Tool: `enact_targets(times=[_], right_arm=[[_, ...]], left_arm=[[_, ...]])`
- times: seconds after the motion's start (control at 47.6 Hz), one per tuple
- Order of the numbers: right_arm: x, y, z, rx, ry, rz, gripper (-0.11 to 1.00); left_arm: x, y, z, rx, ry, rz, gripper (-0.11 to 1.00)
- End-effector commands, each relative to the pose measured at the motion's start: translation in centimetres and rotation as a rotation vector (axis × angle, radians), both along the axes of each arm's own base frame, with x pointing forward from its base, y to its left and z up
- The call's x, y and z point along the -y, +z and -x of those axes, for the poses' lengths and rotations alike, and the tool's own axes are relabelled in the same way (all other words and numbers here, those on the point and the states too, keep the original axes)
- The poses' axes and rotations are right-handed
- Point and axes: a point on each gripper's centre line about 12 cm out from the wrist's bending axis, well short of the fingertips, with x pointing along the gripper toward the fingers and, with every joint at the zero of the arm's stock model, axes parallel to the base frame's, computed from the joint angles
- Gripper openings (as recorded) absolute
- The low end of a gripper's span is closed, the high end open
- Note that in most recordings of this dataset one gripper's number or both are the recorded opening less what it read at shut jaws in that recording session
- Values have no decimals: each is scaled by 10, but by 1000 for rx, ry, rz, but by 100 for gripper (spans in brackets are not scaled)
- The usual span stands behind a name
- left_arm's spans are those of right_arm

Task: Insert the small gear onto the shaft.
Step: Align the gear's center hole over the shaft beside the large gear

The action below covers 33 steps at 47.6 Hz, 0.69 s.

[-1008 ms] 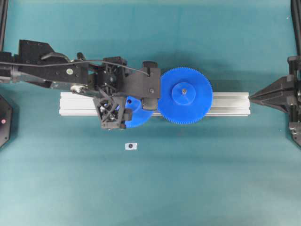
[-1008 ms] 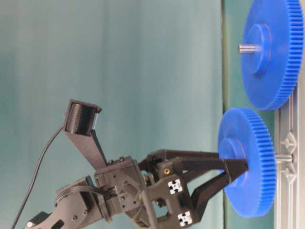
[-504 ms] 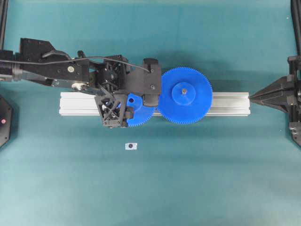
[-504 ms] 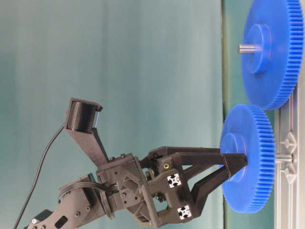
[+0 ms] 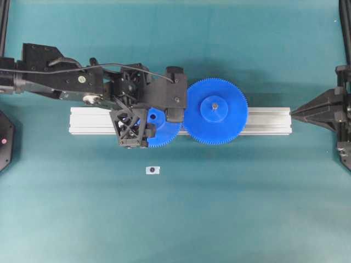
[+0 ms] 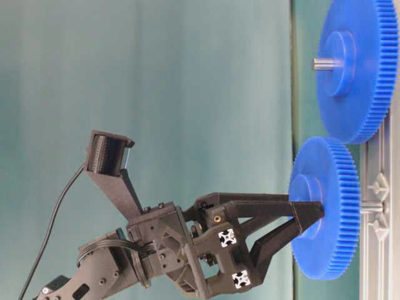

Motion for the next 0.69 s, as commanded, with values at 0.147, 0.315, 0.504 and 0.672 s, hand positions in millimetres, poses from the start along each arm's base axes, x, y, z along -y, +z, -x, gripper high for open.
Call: enact_targets(times=[0.147,0.315,0.504,0.672], right_arm=[[0,4,-2,11,-6,-7,7],[0,4,-2,11,-6,-9,7],[0,4,-2,11,-6,-7,7],[0,4,-2,11,-7,-10,7]], left_arm=[[-3,2,-1,9,28,10,72],[-3,0,-1,5,37,17,74],[-3,0,-1,5,40,18,84],[-1,10,-2,37,35,16,84]])
